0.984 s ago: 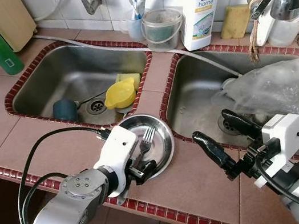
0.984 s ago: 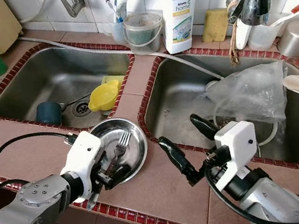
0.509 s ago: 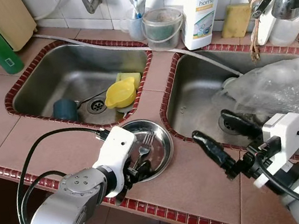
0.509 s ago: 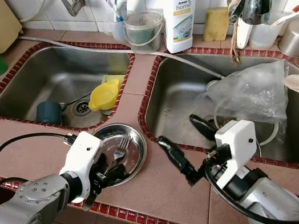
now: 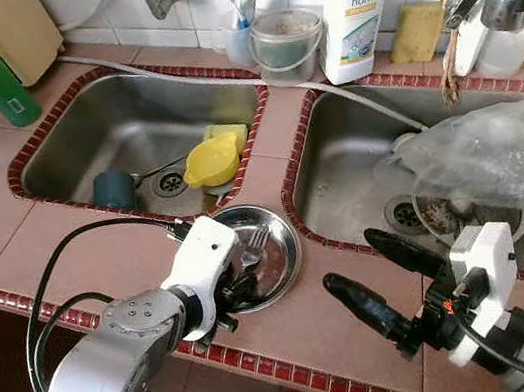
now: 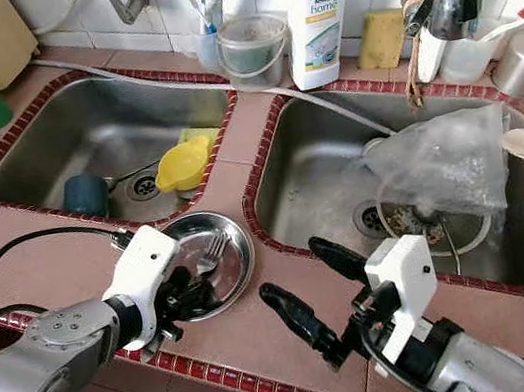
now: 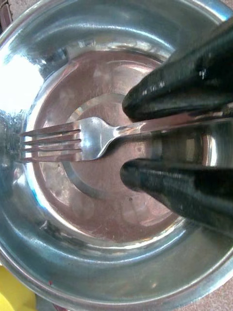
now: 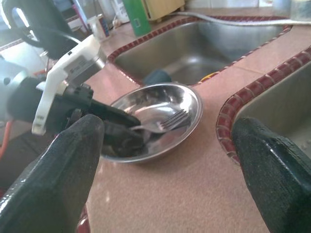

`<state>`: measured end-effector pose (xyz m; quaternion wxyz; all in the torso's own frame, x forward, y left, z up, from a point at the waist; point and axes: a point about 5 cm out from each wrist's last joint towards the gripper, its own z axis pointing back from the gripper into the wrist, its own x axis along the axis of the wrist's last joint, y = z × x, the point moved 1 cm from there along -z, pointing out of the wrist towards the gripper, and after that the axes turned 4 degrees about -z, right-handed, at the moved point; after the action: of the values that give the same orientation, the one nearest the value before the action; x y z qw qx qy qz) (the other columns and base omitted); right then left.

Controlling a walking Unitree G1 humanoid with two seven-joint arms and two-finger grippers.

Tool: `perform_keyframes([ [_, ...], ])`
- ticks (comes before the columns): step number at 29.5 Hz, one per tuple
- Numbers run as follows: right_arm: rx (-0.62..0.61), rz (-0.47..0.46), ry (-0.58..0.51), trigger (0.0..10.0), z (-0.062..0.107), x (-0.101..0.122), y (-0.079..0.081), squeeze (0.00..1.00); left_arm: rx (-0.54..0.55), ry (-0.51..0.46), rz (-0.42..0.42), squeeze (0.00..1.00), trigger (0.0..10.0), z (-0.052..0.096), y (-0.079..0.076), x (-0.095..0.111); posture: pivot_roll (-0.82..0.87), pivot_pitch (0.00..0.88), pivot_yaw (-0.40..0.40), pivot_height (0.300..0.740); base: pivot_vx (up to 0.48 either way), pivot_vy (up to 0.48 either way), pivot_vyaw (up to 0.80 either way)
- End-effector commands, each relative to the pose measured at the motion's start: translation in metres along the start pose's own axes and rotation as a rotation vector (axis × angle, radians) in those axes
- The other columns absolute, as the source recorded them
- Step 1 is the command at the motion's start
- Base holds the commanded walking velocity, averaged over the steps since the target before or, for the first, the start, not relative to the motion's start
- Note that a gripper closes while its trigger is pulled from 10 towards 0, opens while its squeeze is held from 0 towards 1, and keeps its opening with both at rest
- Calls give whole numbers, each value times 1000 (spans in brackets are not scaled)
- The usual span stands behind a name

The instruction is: Kitchen organization

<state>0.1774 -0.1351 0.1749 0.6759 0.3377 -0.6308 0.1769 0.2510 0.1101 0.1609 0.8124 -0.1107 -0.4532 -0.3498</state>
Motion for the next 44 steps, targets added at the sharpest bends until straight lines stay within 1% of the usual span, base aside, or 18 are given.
perform_keyframes([
  [1, 35, 8, -7, 10000, 2, 5, 7, 0, 3, 37, 7, 0, 0, 1, 2, -5, -88, 202, 53, 740, 0, 0, 0],
  [15, 52, 11, 2, 10000, 2, 4, 5, 0, -16, 36, -11, 0, 0, 1, 0, -5, -86, 185, 53, 740, 0, 0, 0],
  [23, 63, 23, 1, 10000, 0, 4, 3, 0, -23, 17, -16, 0, 0, 0, -1, -2, -83, 160, 44, 740, 0, 0, 0],
  [31, 69, 42, -15, 10000, -5, 8, -3, 0, -40, -34, 7, 0, 0, 0, 2, 7, -80, 141, 32, 740, 0, 0, 0],
  [34, 73, 51, -28, 10000, -9, 11, -5, 0, -42, -73, 14, 0, 0, 1, 7, 15, -80, 135, 28, 740, 0, 0, 0],
  [36, 78, 59, -40, 10000, -13, 13, -8, 0, -39, -107, 10, 0, 0, 2, 14, 22, -80, 126, 23, 740, 0, 0, 0],
  [37, 80, 64, -50, 10000, -17, 14, -10, 0, -37, -127, 4, 0, 0, 4, 21, 27, -75, 119, 19, 740, 0, 0, 0],
  [38, 80, 64, -50, 10000, -17, 14, -10, 0, -37, -127, 4, 0, 0, 4, 21, 27, -75, 119, 19, 740, 0, 0, 0],
  [40, 90, 71, -67, 10000, -23, 17, -11, 0, -4, -148, -16, 0, 0, 7, 34, 34, -72, 113, 16, 740, 0, 0, 0],
  [44, 104, 79, -86, 10000, -30, 20, -12, 0, 25, -188, -14, 0, 0, 10, 48, 43, -64, 101, 12, 740, 0, 0, 0],
])
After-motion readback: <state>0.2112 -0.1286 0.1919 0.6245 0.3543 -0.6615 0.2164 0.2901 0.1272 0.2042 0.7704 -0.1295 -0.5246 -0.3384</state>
